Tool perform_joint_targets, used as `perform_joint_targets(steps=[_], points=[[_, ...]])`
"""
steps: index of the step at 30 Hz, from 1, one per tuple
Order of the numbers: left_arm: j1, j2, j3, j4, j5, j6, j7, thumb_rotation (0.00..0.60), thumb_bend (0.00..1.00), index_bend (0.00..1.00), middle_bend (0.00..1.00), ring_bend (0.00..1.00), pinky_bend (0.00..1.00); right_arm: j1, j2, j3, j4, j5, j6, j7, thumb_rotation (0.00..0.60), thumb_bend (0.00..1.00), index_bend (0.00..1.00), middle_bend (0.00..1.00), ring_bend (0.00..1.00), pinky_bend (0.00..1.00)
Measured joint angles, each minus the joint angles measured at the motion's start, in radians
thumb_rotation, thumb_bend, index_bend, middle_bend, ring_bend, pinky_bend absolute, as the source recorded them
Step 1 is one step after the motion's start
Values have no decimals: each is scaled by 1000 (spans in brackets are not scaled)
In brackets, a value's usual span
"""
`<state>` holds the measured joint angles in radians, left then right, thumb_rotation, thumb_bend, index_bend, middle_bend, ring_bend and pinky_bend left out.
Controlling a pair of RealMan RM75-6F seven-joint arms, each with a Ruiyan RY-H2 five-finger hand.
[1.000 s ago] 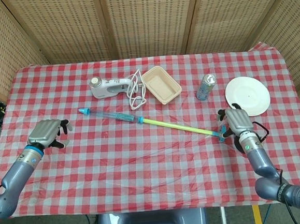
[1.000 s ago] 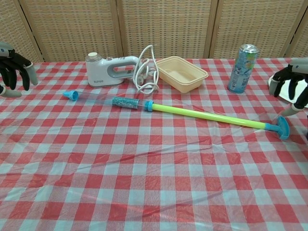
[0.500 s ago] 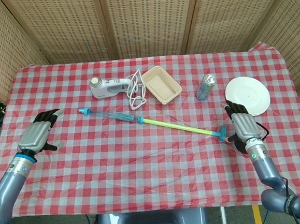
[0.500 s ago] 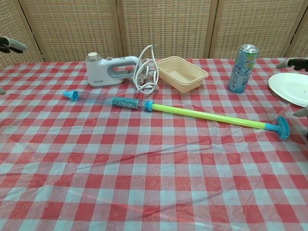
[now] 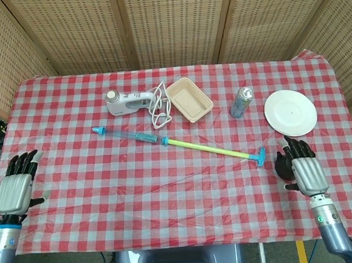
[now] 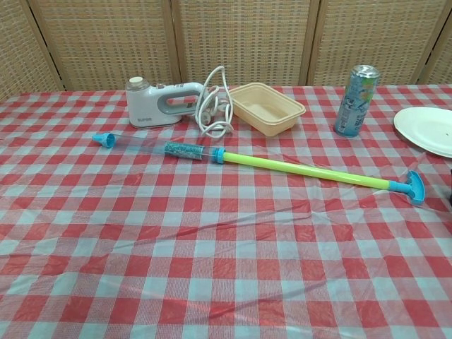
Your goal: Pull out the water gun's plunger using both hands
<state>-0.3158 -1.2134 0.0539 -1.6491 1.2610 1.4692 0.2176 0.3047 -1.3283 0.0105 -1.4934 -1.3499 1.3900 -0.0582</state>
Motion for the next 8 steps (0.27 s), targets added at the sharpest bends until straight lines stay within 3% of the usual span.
perform_joint_targets(steps=[8], points=[[76, -36, 22, 44, 56, 65, -16, 600, 195, 0, 0, 0, 0, -68, -17, -33, 51, -80, 80, 61, 600, 148, 0, 0, 0, 0]])
